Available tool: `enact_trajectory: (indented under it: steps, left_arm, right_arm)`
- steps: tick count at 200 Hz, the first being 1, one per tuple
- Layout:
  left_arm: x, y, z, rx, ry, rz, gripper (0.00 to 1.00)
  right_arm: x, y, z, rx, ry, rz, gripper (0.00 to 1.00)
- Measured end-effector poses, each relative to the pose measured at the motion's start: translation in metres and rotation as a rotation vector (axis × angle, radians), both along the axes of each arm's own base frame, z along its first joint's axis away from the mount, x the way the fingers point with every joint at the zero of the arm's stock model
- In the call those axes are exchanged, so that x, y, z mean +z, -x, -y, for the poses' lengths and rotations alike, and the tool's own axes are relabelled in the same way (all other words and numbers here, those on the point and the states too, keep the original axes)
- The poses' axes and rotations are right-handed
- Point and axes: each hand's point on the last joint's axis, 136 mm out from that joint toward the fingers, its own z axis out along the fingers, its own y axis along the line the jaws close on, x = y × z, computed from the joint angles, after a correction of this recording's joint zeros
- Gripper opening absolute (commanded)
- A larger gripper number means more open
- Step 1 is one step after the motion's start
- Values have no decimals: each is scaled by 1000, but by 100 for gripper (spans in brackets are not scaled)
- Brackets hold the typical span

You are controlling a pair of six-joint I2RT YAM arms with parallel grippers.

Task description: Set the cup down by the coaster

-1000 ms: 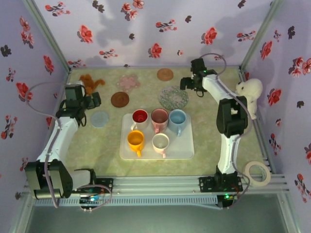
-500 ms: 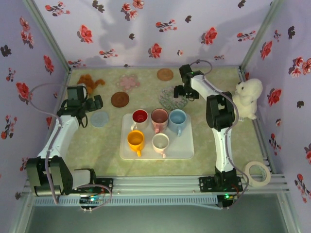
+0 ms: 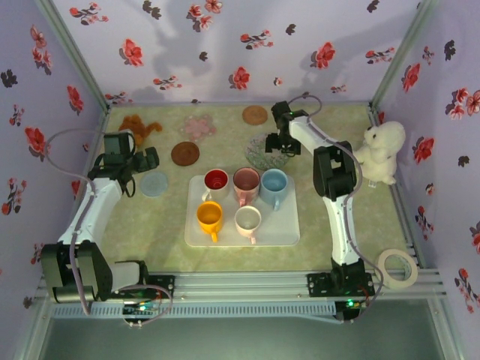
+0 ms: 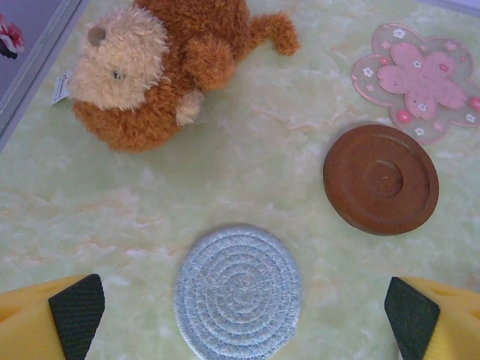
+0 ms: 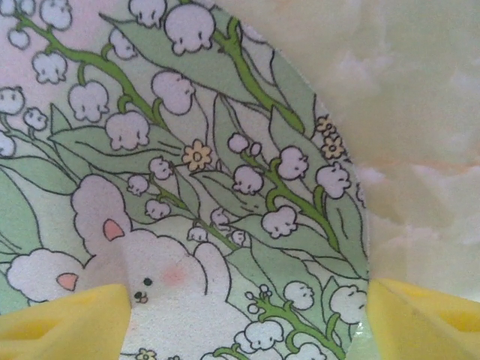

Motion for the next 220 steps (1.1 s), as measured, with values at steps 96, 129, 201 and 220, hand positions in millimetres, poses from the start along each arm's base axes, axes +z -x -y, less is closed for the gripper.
enact_trajectory:
  steps: [96,129,201,220]
  left_arm:
    - [-1,0,0,0,0,-3,100]
    - [-4,0,0,-1,-1,-12,99]
    - [-8,-1,0,-1,-2,-31,99]
    - [-8,-1,0,-3,-4,-33,99]
  right_arm:
    - [-1,0,-4,-2,3,-3,55]
    - [-1,0,-8,4,4,5,45]
    - [0,-3,-13,-18,-2,22,15]
    - [1,-4,-13,-25,-6,26,8]
